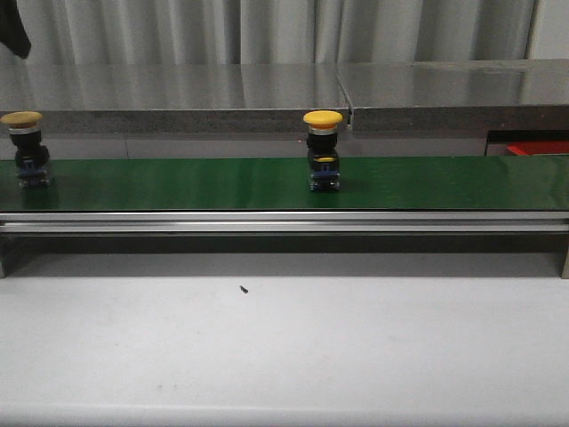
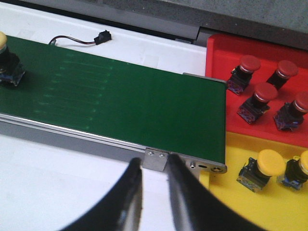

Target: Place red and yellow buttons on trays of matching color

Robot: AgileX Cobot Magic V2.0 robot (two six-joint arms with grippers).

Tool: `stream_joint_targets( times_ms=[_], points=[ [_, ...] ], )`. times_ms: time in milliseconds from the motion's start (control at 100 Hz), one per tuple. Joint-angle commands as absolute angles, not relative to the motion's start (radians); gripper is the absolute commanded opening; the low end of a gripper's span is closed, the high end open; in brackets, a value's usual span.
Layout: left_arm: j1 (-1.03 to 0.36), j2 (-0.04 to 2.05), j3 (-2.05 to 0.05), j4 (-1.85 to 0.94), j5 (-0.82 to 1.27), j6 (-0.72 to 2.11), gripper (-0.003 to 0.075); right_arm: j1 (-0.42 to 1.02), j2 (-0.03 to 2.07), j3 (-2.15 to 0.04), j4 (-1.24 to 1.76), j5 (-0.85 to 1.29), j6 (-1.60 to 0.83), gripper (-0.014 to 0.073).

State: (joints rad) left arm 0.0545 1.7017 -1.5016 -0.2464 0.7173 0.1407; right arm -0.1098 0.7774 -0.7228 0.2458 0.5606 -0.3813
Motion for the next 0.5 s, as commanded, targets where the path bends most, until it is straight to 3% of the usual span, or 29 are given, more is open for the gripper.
stream_joint_targets(
  times_ms=[0,80,170,260,380,490],
  points=[
    [0.047,1.573,-1.45,-0.253,0.606,0.143,0.065,-0.112,0.77,-0.748,0.263,0.516,-0.386,0.0435],
    [0.047,1.48,-1.336,-0.253,0.538,0.143,0.065,-0.112,0.771,-0.748,0.263,0.508,-0.386,0.0663],
    [0.047,1.368,-1.195,-0.253,0.503,0.143,0.064,-0.112,0.801,-0.758,0.263,0.516,-0.386,0.0632],
    [0.047,1.267,-1.063,-0.255,0.475,0.143,0.0584,-0.112,0.868,-0.795,0.272,0.559,-0.386,0.0631],
    [0.047,1.157,-0.922,-0.27,0.452,0.143,0.0391,-0.112,1.01,-0.885,0.305,0.621,-0.386,0.0631],
    [0.047,1.076,-0.826,-0.27,0.454,0.143,0.0099,-0.091,1.139,-0.979,0.307,0.669,-0.386,0.0631]
  ],
)
